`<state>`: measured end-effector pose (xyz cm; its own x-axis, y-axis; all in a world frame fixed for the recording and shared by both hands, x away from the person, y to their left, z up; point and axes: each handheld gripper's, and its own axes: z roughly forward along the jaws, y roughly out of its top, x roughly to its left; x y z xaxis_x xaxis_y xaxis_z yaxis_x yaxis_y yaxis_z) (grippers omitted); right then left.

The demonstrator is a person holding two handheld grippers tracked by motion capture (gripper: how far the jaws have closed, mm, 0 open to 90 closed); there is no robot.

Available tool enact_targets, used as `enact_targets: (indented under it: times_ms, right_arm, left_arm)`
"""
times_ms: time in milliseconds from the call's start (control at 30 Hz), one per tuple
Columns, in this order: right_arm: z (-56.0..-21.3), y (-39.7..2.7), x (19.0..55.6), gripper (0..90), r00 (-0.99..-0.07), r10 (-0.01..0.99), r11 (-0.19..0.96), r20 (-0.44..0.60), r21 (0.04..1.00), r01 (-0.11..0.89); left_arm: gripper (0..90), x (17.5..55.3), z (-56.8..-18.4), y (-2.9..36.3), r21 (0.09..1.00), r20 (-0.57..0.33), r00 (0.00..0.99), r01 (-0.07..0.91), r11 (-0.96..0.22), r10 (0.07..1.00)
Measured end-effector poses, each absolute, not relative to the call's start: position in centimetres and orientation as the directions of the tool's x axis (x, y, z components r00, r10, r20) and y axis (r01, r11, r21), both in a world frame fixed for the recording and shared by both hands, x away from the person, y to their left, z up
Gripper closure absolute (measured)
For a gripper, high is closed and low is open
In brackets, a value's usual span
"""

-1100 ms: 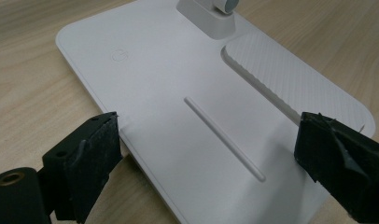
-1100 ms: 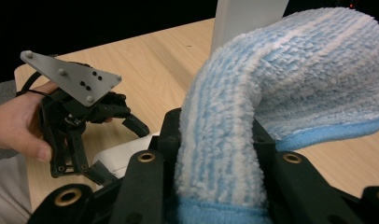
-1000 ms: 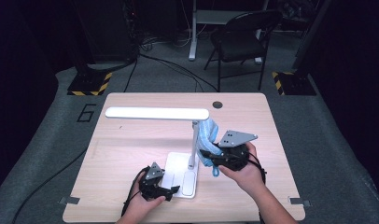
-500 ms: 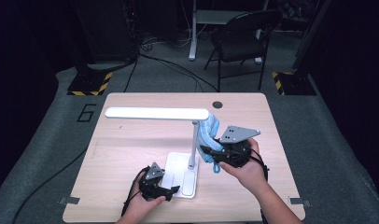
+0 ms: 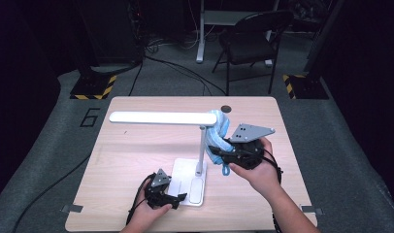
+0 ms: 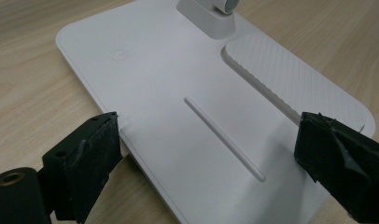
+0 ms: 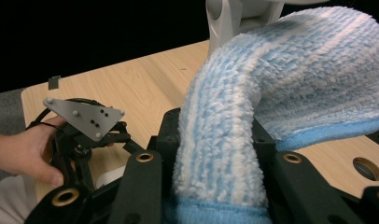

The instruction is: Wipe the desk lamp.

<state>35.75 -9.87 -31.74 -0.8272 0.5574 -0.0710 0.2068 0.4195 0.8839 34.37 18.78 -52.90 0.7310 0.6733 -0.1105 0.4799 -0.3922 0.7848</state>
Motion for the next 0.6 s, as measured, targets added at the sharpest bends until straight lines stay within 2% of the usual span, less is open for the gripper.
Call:
enact_targets:
  times_ms: [300, 600]
  right_arm:
    - [-30.4, -10.1, 35.5, 65.3, -0.827, 0.556, 0.409, -0.084, 0.894, 0.184]
    - [-31.3, -9.5, 35.5, 65.6, -0.825, 0.557, 0.416, -0.094, 0.891, 0.18]
  left_arm:
    - [7.2, 34.4, -52.9, 18.8, 0.785, -0.11, 0.732, 0.479, -0.393, 0.673]
    - [7.2, 34.4, -52.9, 18.8, 0.784, -0.104, 0.734, 0.475, -0.399, 0.672]
